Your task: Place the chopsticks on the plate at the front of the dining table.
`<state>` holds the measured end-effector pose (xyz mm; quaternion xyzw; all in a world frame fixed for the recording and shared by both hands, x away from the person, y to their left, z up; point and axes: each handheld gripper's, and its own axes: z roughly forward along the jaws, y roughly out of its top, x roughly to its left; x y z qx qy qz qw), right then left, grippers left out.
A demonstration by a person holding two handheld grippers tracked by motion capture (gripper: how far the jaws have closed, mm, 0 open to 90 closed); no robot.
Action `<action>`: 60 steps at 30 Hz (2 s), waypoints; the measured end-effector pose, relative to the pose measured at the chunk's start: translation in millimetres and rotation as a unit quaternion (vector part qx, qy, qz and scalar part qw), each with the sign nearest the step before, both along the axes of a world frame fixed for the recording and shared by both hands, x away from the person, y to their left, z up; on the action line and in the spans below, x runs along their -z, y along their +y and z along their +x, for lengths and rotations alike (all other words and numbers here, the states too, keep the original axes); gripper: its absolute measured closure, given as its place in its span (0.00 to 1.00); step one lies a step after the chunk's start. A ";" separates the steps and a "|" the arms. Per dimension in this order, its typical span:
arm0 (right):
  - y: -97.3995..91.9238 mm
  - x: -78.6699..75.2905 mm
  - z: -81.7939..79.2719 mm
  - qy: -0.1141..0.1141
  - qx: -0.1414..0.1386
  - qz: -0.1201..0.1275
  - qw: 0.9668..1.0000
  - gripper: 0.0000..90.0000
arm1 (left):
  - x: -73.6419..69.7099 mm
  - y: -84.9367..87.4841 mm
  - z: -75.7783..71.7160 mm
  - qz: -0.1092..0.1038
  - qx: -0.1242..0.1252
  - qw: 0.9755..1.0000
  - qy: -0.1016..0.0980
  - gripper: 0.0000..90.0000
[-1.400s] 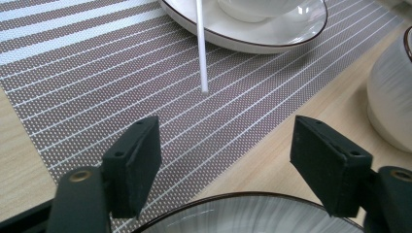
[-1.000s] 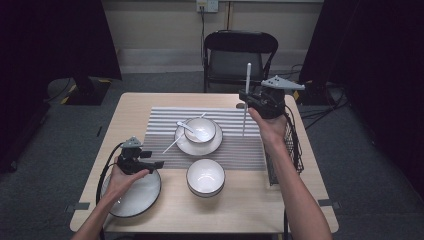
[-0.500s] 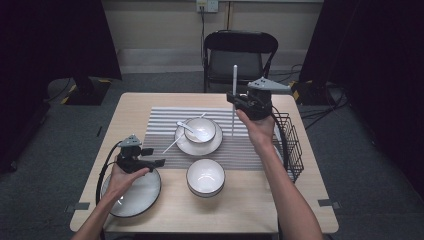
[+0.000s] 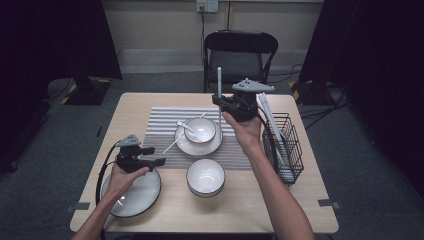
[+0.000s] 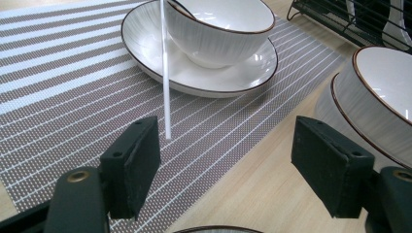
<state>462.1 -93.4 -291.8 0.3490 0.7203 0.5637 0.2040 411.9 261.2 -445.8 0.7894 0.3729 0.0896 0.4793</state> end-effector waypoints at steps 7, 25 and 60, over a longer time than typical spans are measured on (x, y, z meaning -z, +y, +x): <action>14.2 1.2 -1.9 -0.003 -0.017 0.005 1.000 0.95 | -2.9 -0.7 -0.7 -0.004 -0.001 1.000 -0.001 0.29; 46.8 8.3 -6.6 0.005 -0.053 0.015 0.998 0.95 | -10.2 -4.0 -2.0 -0.021 0.001 1.000 -0.011 0.32; 108.8 26.7 -23.1 0.022 -0.128 0.014 0.991 0.95 | -37.8 -24.9 -5.1 -0.062 0.048 0.995 -0.055 0.43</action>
